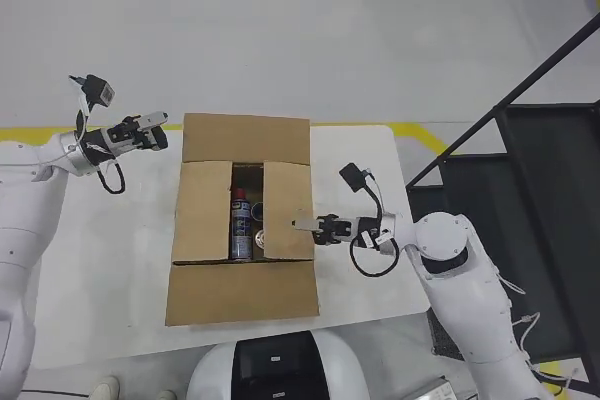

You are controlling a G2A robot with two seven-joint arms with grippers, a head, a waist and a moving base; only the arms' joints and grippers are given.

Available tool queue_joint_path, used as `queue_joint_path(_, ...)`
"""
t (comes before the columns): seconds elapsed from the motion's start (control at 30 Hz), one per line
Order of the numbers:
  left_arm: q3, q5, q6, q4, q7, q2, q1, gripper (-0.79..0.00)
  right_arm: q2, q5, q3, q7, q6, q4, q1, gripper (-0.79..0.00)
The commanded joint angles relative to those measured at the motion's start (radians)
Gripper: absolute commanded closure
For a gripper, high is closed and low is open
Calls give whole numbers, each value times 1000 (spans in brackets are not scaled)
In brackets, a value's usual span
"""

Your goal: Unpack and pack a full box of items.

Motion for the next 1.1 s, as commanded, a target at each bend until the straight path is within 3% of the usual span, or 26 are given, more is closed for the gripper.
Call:
queue_joint_path(0.0,-11,2,-4,17,4,5,-4,-785,7,-26,16,14,-14,1,-41,-785)
queue_joint_path(0.3,-24,46,-6,71,18,9,-29,-785,19,-64,-4,-49,-22,42,-141,-785)
queue_joint_path(0.47,-27,64,-1,86,30,9,-39,-785,20,110,-7,29,46,49,-157,-785)
queue_joint_path(0.77,-39,80,12,93,52,10,-43,-785,24,321,-39,134,45,52,-138,-785)
queue_joint_path(1.07,-61,112,23,68,72,23,-24,-785,22,474,-36,53,7,88,-90,-785)
